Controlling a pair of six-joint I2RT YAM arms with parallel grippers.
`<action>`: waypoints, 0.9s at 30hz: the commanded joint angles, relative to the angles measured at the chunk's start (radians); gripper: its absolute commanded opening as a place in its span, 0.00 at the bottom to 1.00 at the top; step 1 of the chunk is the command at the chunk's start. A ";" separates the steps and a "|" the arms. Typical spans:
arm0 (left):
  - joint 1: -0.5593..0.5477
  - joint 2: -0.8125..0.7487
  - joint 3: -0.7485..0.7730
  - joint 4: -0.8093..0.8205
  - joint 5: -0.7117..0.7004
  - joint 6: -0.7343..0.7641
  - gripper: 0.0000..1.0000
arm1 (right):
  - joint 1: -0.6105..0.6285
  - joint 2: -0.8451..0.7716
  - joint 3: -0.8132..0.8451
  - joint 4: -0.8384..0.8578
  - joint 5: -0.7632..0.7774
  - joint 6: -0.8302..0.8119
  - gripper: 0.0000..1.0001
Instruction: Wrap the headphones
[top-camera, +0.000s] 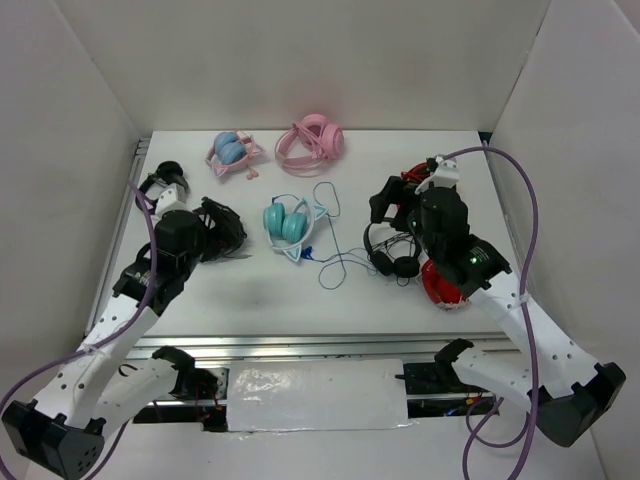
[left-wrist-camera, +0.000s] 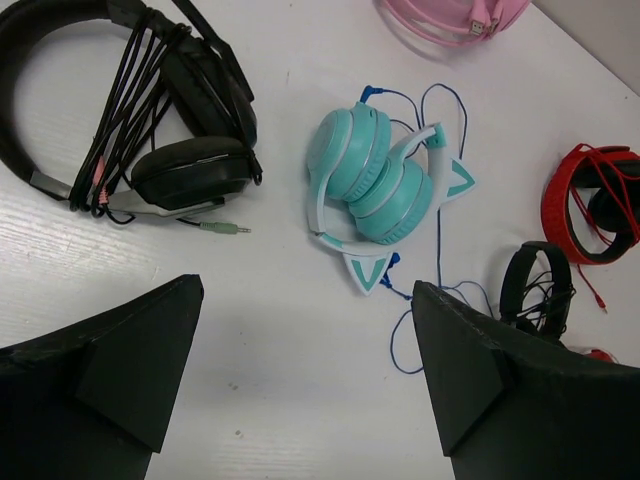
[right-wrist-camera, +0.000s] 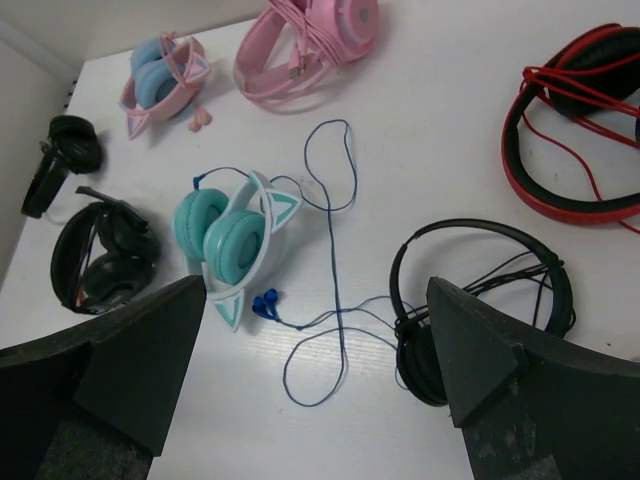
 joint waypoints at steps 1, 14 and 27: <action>-0.004 -0.016 0.027 0.048 0.018 0.030 0.99 | -0.013 -0.039 -0.005 0.001 0.032 -0.019 1.00; -0.004 -0.038 -0.069 0.093 0.102 0.091 0.99 | -0.094 0.334 0.079 0.188 -0.423 -0.116 1.00; -0.011 -0.052 -0.138 0.114 0.124 0.114 0.99 | -0.036 0.956 0.533 0.079 -0.493 -0.185 0.95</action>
